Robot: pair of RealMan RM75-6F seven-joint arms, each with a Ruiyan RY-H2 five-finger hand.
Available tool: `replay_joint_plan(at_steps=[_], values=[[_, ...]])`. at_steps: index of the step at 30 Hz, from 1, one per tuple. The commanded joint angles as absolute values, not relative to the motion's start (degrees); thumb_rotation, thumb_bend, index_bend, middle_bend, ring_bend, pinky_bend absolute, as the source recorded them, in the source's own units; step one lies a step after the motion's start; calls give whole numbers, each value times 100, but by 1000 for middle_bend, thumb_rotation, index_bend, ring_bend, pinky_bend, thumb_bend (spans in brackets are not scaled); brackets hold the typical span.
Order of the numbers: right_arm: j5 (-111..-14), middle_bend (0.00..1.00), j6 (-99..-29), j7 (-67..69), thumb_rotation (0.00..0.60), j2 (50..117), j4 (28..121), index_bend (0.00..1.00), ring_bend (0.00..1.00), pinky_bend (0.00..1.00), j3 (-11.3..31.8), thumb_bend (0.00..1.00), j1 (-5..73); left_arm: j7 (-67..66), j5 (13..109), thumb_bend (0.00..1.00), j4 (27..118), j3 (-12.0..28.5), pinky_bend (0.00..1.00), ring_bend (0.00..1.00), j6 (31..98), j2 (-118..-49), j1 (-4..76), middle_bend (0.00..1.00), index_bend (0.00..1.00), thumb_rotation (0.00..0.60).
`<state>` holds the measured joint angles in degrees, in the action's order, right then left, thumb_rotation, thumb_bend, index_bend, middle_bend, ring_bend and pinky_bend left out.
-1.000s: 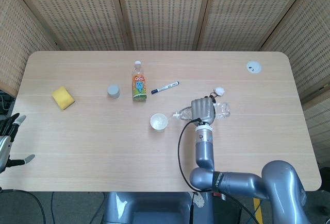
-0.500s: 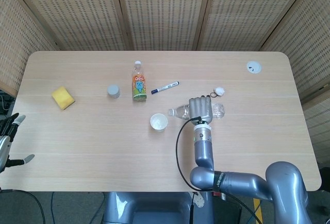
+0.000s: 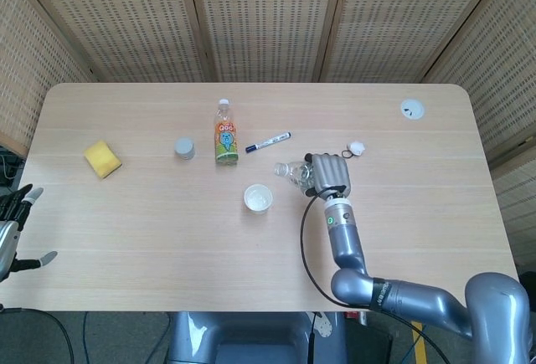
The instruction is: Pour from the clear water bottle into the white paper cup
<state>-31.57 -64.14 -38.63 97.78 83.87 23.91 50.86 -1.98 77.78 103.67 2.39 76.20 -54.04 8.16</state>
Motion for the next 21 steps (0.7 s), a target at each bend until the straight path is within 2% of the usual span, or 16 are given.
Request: replay_joint_plan(at_steps=[1,5,13,21], values=[[-3905,606,-5664,-2408,600,9532,8245,526,554,606,2298,563,4562,-214,7793,54,10380,229,0,0,7622,-5407,815,0,0,600],[-4417,607,-5215,-1166,600,9506,8024,526,554,595,2347,562,4284,-220,7811,54,10394,223,0,0,7634,-5402,810,0,0,600],[-5538,606,-4927,1204,600,9743,7404,526,554,514,2450,563,3881,-274,7776,54,10383,231,0,0,7640,-5431,813,0,0,600],[-6082,607,-4922,2545,600,10126,6869,526,554,454,2409,571,3756,-306,7770,54,10388,225,0,0,7621,-5441,823,0,0,600]])
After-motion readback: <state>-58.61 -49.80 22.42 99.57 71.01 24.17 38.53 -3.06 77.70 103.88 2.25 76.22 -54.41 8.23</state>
